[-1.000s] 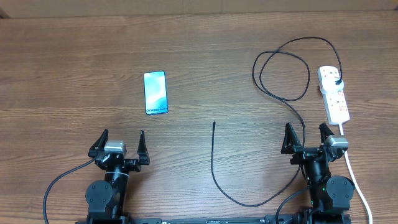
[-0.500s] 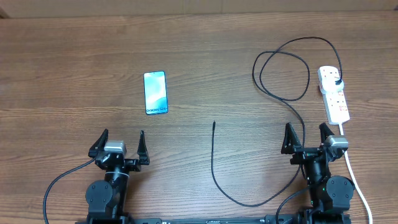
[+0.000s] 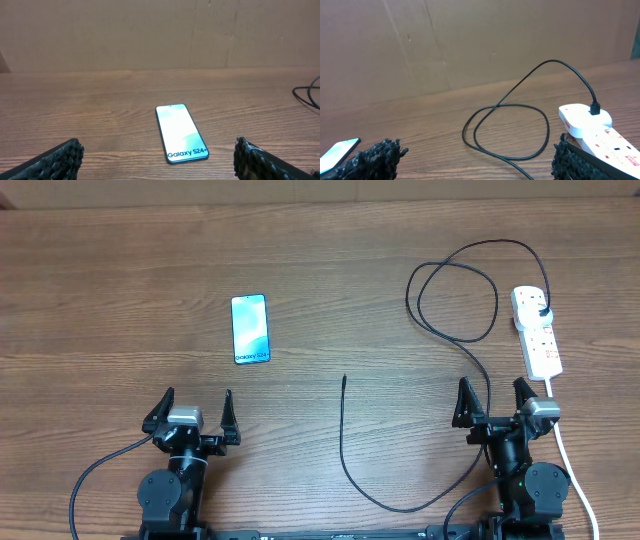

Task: Plug charger to phone and switch on socket

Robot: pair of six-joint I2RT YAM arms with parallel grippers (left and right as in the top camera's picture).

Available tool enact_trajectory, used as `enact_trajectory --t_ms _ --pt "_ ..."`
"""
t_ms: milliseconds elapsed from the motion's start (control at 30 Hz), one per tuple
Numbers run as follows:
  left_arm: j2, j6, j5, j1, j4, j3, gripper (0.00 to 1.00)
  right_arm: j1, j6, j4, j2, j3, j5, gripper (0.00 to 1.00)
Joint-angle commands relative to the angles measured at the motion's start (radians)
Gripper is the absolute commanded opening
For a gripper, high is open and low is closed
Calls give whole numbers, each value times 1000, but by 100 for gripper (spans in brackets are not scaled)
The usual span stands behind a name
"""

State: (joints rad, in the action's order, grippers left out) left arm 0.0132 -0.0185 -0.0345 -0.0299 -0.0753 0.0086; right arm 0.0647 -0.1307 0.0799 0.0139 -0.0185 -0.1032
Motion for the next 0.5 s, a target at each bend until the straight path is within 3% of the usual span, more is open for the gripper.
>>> enact_trajectory --t_ms 0,467 --pt "-9 19 -14 11 0 -4 100 -4 4 -3 -11 11 9 100" --pt "-9 19 -11 11 6 -4 100 -4 4 -3 -11 11 9 100"
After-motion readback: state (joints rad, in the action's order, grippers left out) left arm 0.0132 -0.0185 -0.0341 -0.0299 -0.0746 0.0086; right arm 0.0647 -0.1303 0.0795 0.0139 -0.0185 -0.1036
